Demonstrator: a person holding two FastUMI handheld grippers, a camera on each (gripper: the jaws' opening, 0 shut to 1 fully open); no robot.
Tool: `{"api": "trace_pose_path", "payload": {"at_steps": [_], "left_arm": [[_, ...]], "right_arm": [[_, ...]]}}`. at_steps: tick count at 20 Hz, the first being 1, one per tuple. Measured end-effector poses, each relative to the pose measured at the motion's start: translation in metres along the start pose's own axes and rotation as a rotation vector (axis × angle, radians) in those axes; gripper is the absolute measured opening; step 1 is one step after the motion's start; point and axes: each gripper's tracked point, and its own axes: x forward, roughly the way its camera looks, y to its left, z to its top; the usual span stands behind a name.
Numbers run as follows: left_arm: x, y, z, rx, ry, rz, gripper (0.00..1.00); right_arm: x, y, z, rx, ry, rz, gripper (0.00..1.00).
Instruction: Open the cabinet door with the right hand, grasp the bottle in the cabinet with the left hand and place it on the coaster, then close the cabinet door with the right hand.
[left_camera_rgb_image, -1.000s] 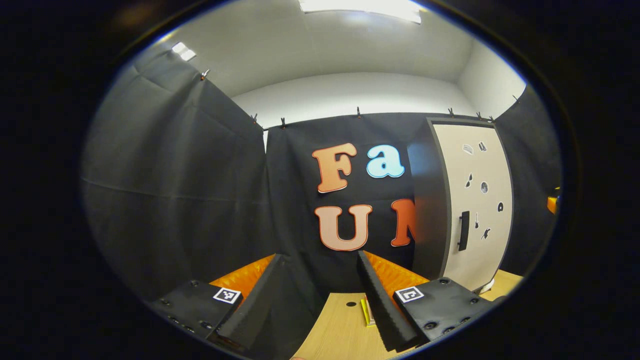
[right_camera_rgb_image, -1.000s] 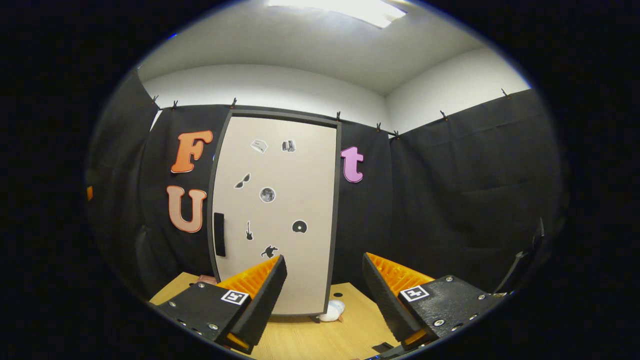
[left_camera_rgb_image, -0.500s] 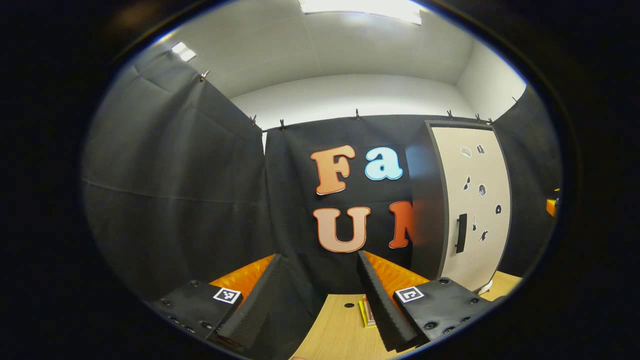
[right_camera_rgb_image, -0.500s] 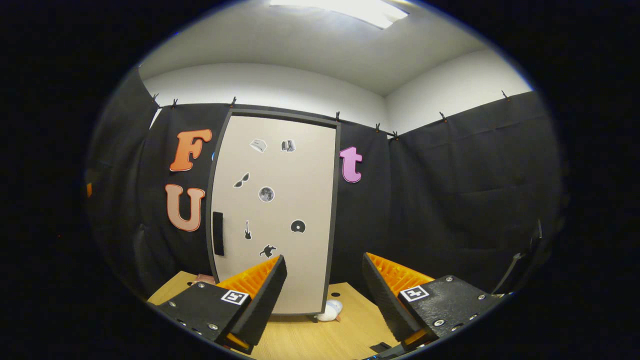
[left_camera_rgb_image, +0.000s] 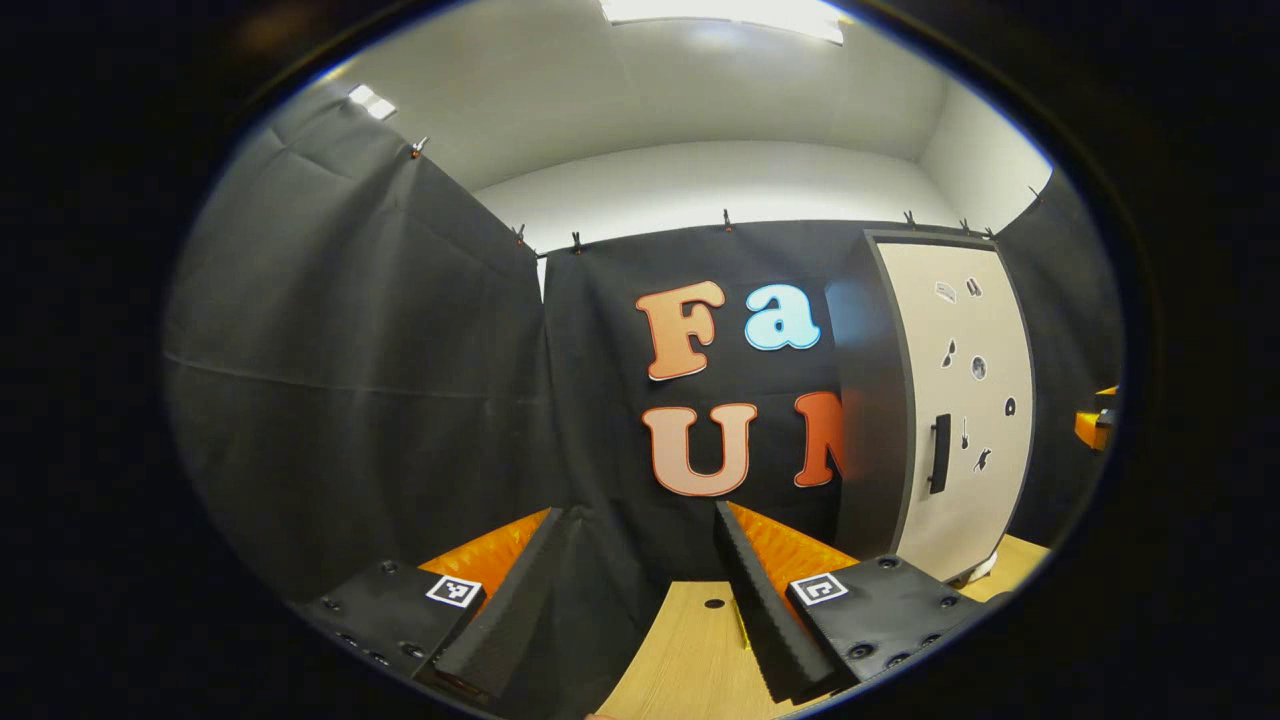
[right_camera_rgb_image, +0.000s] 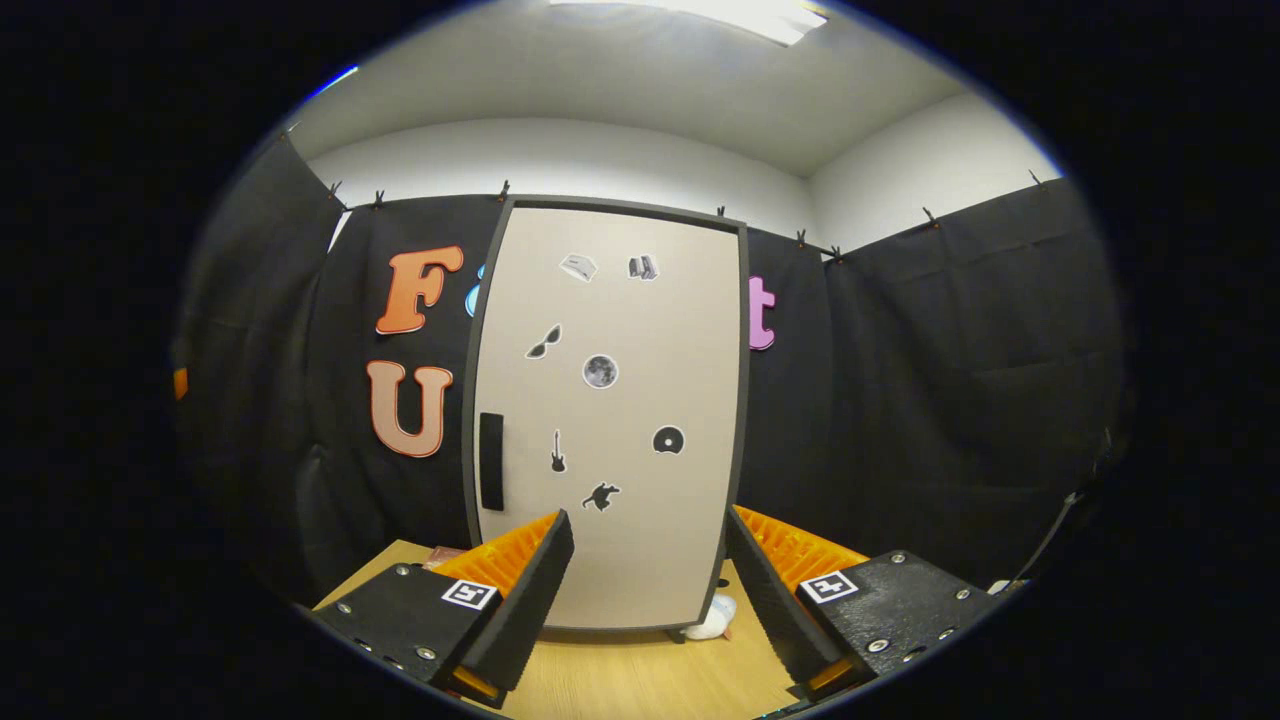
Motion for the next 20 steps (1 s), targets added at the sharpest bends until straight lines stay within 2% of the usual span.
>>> {"api": "trace_pose_path", "payload": {"at_steps": [3,4,5,9,11,13,20], "left_arm": [[0.003,0.013,-0.001,0.014,0.006,0.022,0.96],[0.003,0.018,-0.002,0.017,0.006,0.030,0.93],[0.003,0.023,-0.002,0.022,0.007,0.039,0.96],[0.005,0.041,-0.002,0.033,0.010,0.072,0.96],[0.007,0.047,-0.003,0.037,0.011,0.083,0.93],[0.010,0.054,-0.004,0.043,0.004,0.095,0.96],[0.021,0.071,-0.018,0.048,0.022,0.139,0.96]], "right_arm": [[0.023,0.032,-0.002,0.006,0.007,0.042,0.94],[0.031,0.041,-0.003,0.008,0.009,0.054,0.94],[0.039,0.051,-0.004,0.011,0.015,0.069,0.94],[0.070,0.096,-0.009,0.020,0.037,0.140,0.95],[0.084,0.115,-0.012,0.018,0.047,0.163,0.94],[0.102,0.130,-0.018,0.024,0.062,0.178,0.94],[0.158,0.159,-0.039,0.033,0.098,0.177,0.94]]}}
